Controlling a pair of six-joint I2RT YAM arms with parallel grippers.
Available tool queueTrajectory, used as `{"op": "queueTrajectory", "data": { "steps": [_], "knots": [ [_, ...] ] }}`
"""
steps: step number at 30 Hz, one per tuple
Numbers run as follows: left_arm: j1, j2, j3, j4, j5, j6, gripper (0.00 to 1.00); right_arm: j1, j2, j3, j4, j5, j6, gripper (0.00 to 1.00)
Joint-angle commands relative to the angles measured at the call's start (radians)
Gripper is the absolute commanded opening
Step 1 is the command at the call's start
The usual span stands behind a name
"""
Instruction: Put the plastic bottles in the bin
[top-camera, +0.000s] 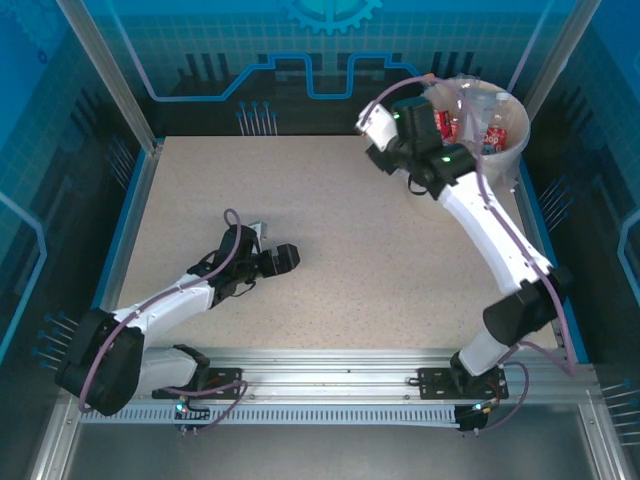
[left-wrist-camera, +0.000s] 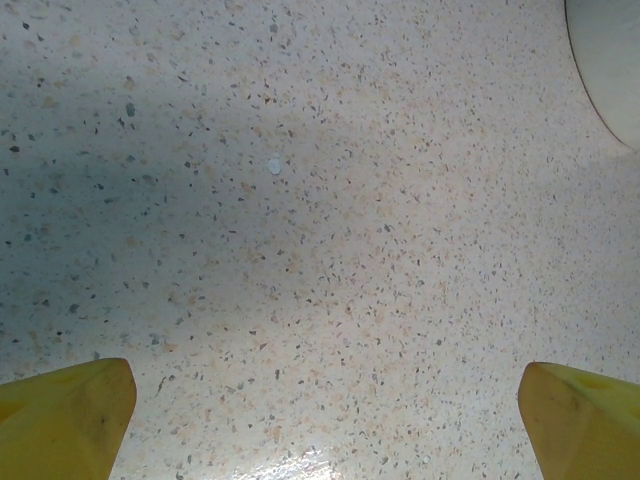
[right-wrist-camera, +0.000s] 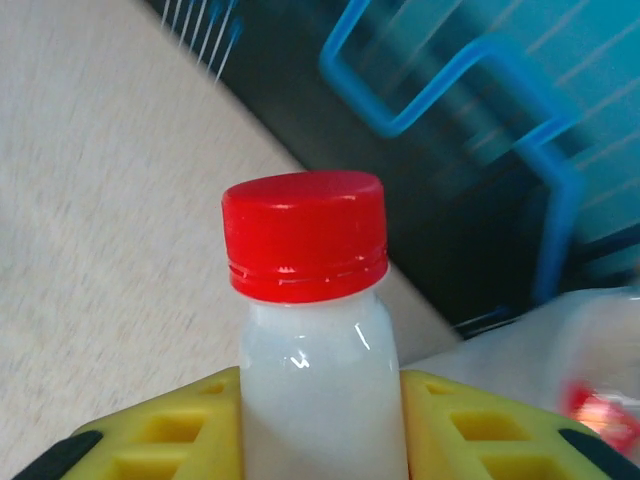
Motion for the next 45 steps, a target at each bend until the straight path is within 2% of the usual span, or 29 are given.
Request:
{"op": "queueTrajectory", "data": {
  "steps": [1, 7, 10, 13, 17, 21, 26, 35, 40, 45],
  "knots": [
    [0.009, 0.013, 0.008, 0.025, 0.027, 0.012, 0.99, -0.055, -0.058, 0.045, 0.114, 0.028, 0.054, 0.38],
    [0.009, 0.015, 0.011, 0.029, 0.035, 0.007, 0.99, -0.206, -0.069, 0.081, 0.320, 0.141, 0.184, 0.36],
    [0.009, 0.014, 0.013, 0.028, 0.038, 0.005, 0.99, -0.264, -0.022, 0.092, 0.431, 0.266, 0.192, 0.35],
    [0.009, 0.012, 0.013, 0.029, 0.039, 0.005, 0.99, -0.315, 0.027, 0.084, 0.516, 0.303, 0.214, 0.35],
    [0.008, 0.012, -0.004, 0.045, 0.041, -0.001, 0.99, -0.359, 0.049, -0.057, 0.746, 0.315, 0.215, 0.33],
    [0.008, -0.006, -0.024, 0.041, 0.032, -0.005, 0.99, -0.416, 0.034, -0.169, 0.815, 0.306, 0.304, 0.32],
    [0.009, -0.010, 0.006, 0.003, 0.016, 0.024, 0.99, -0.465, -0.003, -0.298, 0.845, 0.272, 0.410, 0.32],
    [0.009, 0.035, 0.026, 0.023, 0.038, 0.018, 0.99, -0.517, -0.049, -0.429, 0.768, 0.227, 0.641, 0.32],
    [0.009, 0.030, 0.025, 0.018, 0.032, 0.020, 0.99, -0.596, 0.005, -0.380, 0.607, 0.120, 0.805, 0.32],
    [0.009, 0.030, 0.026, 0.019, 0.032, 0.020, 0.99, -0.626, 0.074, -0.311, 0.460, 0.034, 0.837, 0.33]
  ]
}}
